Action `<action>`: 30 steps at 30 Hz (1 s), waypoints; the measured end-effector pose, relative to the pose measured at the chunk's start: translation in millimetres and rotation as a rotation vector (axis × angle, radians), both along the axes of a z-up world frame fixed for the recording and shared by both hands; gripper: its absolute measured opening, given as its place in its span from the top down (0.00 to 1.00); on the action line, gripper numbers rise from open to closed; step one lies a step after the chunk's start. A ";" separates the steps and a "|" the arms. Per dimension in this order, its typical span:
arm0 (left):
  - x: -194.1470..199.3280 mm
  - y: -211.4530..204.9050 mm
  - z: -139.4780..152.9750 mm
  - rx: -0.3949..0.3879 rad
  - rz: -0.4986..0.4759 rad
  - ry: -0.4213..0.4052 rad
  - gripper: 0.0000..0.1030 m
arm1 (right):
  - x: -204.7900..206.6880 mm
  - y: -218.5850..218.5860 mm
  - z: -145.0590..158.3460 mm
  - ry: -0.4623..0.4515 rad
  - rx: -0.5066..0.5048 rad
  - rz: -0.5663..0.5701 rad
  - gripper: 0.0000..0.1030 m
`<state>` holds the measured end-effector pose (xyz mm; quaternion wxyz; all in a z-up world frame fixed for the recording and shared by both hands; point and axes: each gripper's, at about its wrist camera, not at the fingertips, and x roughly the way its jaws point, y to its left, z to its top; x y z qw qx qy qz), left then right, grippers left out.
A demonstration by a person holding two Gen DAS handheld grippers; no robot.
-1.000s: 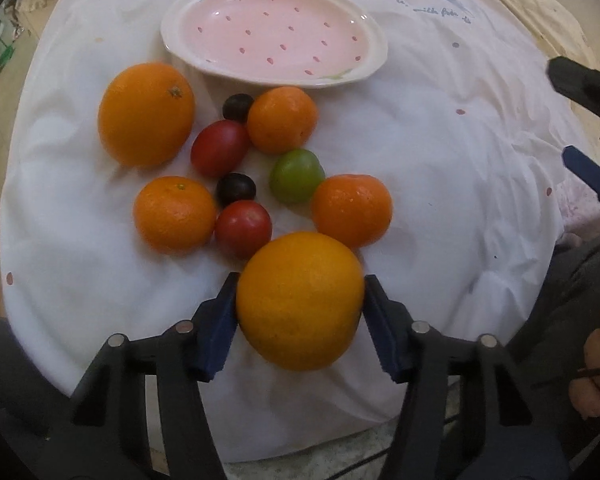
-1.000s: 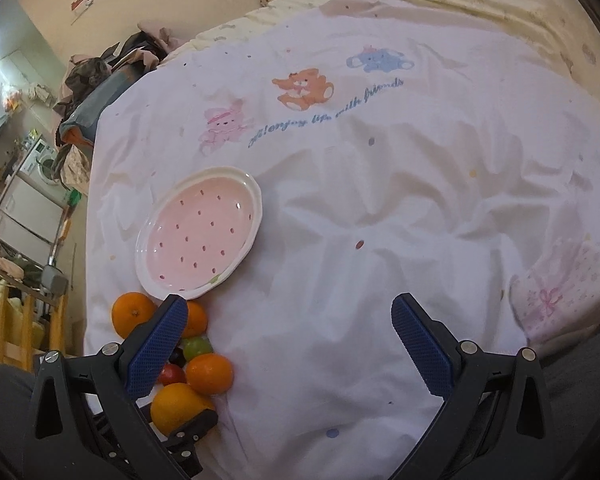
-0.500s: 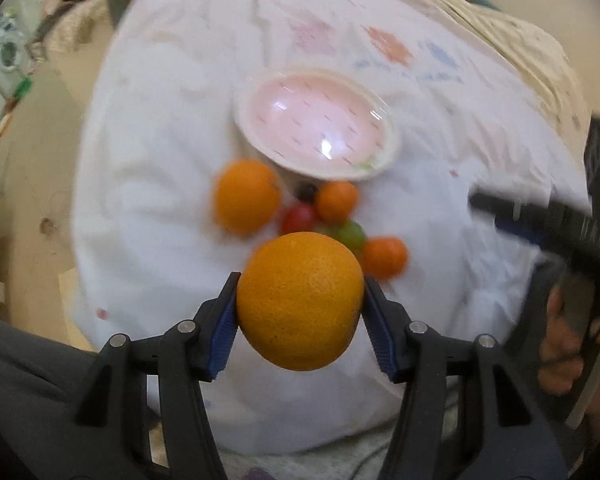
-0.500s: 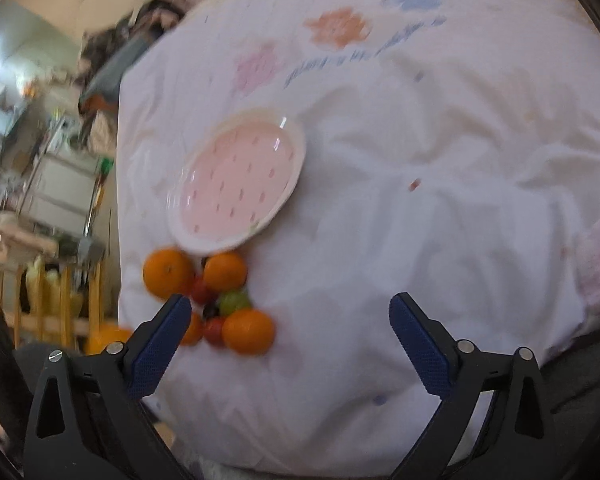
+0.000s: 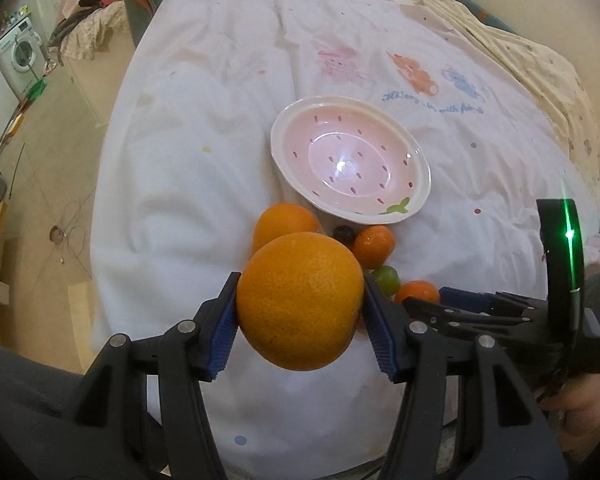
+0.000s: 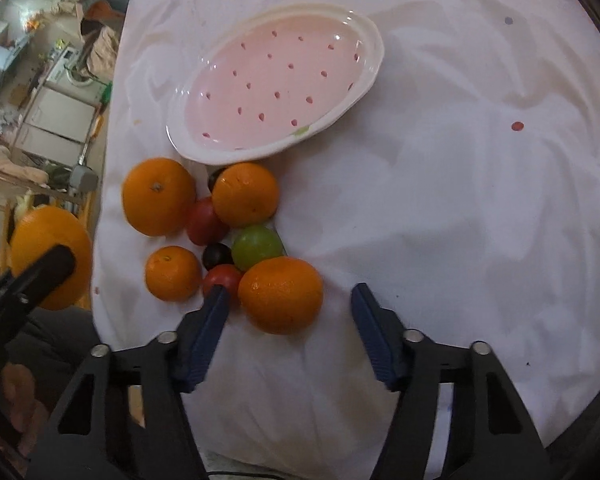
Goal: Organize fruits
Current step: 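Lift the large orange with the left tool while the right tool grasps a small tangerine, then carry the large orange and the tangerine over the pink dotted plate with both tools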
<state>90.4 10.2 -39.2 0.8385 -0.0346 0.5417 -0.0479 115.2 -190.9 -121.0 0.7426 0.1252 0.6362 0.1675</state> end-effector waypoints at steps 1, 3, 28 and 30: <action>0.5 0.5 -0.2 0.003 0.001 -0.001 0.48 | 0.0 0.3 0.6 -0.005 0.019 0.008 0.56; 1.4 1.5 -1.0 0.001 0.004 0.004 0.48 | -0.5 -1.3 3.8 -0.015 0.030 0.007 0.56; 63.1 -0.7 35.2 -0.001 0.038 -0.061 0.48 | 38.6 -61.1 94.4 -0.252 0.159 -0.155 0.57; 69.9 -1.1 38.9 0.009 0.043 -0.083 0.48 | 48.2 -65.8 99.0 -0.264 0.159 -0.160 0.57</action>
